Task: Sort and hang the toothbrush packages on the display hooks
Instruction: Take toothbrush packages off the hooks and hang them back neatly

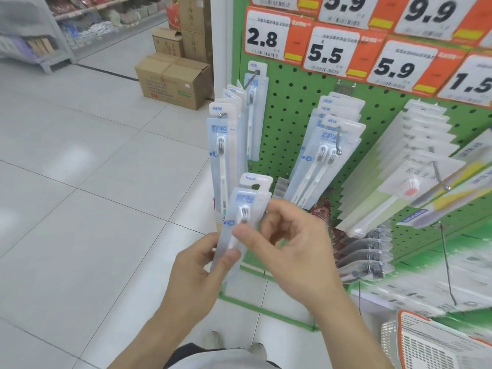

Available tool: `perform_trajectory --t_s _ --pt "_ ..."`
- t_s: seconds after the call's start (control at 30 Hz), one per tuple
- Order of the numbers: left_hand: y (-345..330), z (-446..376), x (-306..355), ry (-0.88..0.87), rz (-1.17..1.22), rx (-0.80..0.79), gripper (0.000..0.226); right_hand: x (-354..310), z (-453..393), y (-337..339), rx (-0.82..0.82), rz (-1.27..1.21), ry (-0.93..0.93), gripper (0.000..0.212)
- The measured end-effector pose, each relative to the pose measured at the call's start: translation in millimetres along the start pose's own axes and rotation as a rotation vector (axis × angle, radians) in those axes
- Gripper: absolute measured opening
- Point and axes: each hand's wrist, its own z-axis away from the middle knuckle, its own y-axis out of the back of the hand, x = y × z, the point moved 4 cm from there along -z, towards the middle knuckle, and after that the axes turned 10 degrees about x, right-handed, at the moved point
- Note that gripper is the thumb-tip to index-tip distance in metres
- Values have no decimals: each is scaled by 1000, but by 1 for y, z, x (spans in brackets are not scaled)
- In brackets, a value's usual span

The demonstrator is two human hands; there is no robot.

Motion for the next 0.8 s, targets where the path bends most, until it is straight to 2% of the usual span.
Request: perform_trajectory --t_s 0.1,0.2,0.37,0.5,0.8 --pt "0 -4 10 61 196 -8 14 -13 -15 -10 121 65 92 31" --pt "3 -12 24 59 293 32 22 -25 -29 -19 131 27 110 26" --pt "13 -28 38 10 306 55 20 -44 -43 -31 31 -41 58 17" --pt "17 -41 39 14 308 21 24 -49 -52 -38 58 0 40 19" --pt "15 -55 19 161 255 -89 32 -36 -65 -48 55 78 -44 22"
